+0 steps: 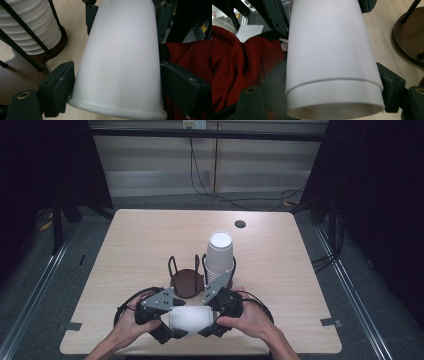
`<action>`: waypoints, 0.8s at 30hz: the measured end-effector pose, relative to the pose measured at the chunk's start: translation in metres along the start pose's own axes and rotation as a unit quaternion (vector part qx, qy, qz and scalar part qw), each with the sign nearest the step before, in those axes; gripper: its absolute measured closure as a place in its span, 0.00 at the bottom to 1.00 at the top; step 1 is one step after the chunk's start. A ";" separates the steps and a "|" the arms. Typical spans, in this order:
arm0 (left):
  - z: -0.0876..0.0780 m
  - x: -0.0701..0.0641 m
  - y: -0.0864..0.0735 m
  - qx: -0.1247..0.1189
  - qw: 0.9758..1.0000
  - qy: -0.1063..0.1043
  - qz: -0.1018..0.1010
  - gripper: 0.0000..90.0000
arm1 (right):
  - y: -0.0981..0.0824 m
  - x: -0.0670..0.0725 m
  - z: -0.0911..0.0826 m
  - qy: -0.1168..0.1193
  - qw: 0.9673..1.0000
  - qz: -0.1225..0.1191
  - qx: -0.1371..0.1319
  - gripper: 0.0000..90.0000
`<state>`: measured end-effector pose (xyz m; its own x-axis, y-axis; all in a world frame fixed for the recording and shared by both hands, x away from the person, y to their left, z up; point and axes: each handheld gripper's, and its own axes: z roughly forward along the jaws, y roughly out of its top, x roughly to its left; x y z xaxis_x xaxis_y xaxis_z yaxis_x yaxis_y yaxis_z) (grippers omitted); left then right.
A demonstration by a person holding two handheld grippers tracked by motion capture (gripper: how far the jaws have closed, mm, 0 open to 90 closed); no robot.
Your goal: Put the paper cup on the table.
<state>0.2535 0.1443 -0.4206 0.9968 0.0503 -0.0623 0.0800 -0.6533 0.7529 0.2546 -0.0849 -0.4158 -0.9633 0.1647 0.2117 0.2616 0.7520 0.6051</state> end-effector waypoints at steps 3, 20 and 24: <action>-0.002 0.000 0.000 -0.018 1.000 0.004 -0.008 0.17 | -0.001 -0.001 -0.002 0.000 1.000 0.003 0.000 0.27; -0.019 0.003 -0.008 -0.071 0.996 0.041 -0.040 0.17 | -0.020 -0.009 -0.022 -0.024 0.999 0.038 -0.027 0.27; -0.019 0.004 -0.012 -0.070 0.995 0.043 -0.050 0.17 | -0.023 -0.009 -0.024 -0.038 0.998 0.035 -0.033 0.27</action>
<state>0.2562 0.1666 -0.4173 0.9800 0.1782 -0.0890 0.1718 -0.5303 0.8302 0.2586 -0.1190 -0.4131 -0.9435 0.2657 0.1982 0.3299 0.6930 0.6411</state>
